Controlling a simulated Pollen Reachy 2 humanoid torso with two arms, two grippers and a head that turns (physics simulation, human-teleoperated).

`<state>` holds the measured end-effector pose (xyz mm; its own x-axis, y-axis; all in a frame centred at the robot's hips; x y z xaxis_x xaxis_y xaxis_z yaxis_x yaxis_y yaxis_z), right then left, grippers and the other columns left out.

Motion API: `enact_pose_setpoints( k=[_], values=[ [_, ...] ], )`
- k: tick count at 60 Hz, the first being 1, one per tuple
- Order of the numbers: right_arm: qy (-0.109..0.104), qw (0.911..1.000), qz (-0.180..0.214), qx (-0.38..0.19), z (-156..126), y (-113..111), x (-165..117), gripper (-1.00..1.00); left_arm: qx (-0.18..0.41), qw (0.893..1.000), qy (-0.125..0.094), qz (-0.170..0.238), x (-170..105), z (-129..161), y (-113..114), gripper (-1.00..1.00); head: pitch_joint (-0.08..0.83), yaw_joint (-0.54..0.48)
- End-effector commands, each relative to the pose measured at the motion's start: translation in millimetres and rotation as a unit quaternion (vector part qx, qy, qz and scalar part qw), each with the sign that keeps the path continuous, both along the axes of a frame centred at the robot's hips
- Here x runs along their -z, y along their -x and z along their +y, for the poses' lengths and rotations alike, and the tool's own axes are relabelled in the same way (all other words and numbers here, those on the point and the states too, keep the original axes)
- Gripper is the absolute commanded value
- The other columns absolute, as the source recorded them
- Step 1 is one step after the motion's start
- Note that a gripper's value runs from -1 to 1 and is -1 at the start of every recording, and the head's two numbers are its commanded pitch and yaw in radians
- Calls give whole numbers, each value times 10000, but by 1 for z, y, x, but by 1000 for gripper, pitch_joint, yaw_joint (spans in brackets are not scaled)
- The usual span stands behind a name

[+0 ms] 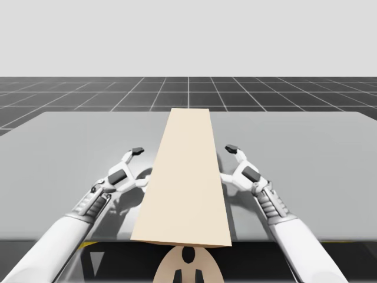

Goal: Retrieve the object from inside the box.

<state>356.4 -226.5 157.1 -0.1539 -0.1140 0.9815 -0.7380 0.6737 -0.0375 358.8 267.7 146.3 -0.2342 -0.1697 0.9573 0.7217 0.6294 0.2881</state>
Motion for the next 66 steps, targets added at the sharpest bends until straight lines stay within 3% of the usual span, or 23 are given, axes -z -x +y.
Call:
enact_pose_setpoints(
  k=[1, 17, 38, 41, 51, 59, 66],
  values=[
    [4, 9966, -144, -810, 12, 14, -2, -1000, 469, 9988, -129, 7, -1, -9, 9, -1000, 15, 17],
    [-157, 9896, -107, -1428, 32, 21, 1, -1000, 555, 9982, -214, 1, 0, -12, 12, -1000, 23, 16],
    [112, 9825, 103, -1859, 55, 4, 30, -1000, 573, 9981, -239, -27, 0, -12, 12, -1000, 40, 14],
    [268, 9804, 64, -1951, 57, 0, 34, -1000, 558, 9981, -243, -34, 0, -11, 12, -1000, 42, 15],
    [324, 9734, 75, -2267, 66, -18, 50, -1000, 554, 9981, -257, -46, 0, -12, 12, -1000, 46, 11],
    [254, 9655, 117, -2591, 74, -31, 59, -1000, 548, 9982, -251, -52, 0, -11, 12, -1000, 49, 10],
    [395, 9594, 124, -2791, 89, -46, 64, -1000, 549, 9981, -254, -70, 0, -10, 12, -1000, 51, 16]
  ],
)
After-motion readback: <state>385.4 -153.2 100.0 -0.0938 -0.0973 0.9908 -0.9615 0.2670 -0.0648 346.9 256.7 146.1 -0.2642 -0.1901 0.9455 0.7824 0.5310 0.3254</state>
